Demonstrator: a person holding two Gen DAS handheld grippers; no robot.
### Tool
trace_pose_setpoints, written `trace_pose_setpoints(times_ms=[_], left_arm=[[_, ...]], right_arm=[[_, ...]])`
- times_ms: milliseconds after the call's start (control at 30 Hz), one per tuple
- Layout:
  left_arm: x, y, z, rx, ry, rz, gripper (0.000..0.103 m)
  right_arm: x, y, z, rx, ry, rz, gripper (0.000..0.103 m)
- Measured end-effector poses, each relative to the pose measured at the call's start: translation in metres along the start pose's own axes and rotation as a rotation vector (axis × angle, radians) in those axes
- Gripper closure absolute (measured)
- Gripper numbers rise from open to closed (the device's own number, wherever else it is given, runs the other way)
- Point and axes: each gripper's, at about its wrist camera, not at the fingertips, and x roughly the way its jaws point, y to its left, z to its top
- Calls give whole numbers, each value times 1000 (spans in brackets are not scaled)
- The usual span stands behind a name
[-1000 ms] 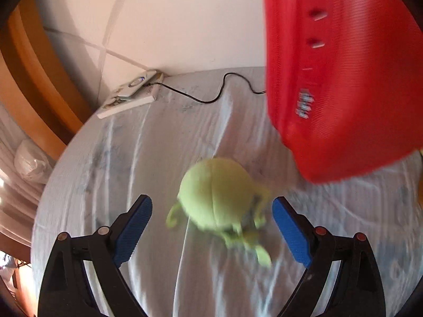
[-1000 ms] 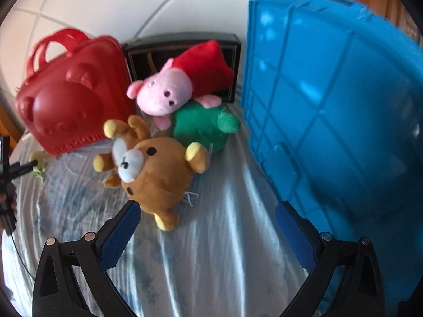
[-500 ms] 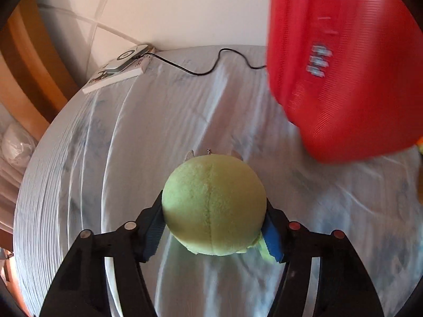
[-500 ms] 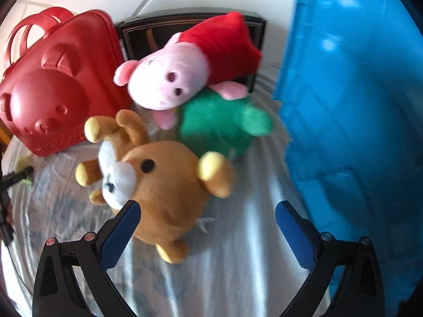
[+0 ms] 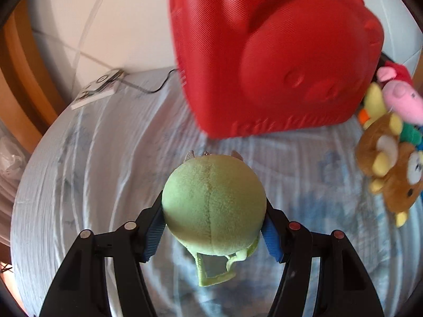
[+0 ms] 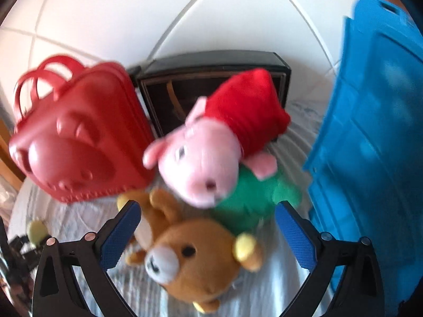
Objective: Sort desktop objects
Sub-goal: 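Grasp the green plush ball with the left gripper while the right grasps the pink pig plush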
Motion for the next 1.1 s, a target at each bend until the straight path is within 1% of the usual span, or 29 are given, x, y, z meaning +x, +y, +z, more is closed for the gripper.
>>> trace_pose_setpoints(times_ms=[67, 133, 233, 300, 400, 500, 533, 567, 633, 767, 867, 900, 1033, 1100], left_arm=[[-4, -10, 10, 0, -23, -5, 40], [-3, -15, 25, -1, -46, -11, 40], [-3, -27, 46, -2, -69, -15, 40], [-3, -33, 55, -5, -87, -24, 40], [0, -38, 61, -21, -79, -16, 40], [2, -38, 57, -17, -71, -9, 40], [1, -38, 54, -15, -69, -10, 40], [-1, -38, 53, -16, -67, -12, 40], [-7, -39, 50, -21, -69, -15, 40], [-30, -43, 40, -19, -91, -30, 40], [-50, -49, 33, -3, -113, -41, 40], [-58, -52, 30, 2, -121, -46, 40], [-87, -65, 21, 12, -142, -97, 40], [-101, -72, 14, 29, -151, -116, 40]], right_arm=[[9, 3, 17, 9, -2, 15, 0], [22, 4, 30, 18, 14, 1, 0], [43, 1, 43, 53, 51, 26, 0], [53, -1, 52, 67, 53, 25, 0], [77, -8, 67, 82, 80, 9, 0], [98, -14, 67, 84, 127, -6, 1], [104, -14, 65, 90, 146, 11, 10], [106, -14, 62, 95, 152, 31, 14], [98, -11, 56, 84, 136, 39, 24], [73, -6, 41, 70, 100, 79, 30], [41, -5, 28, 63, 44, 98, 33], [31, -3, 25, 59, 30, 100, 35], [-11, 5, 11, 44, -10, 129, 40], [-27, 8, 2, 31, -9, 138, 43]])
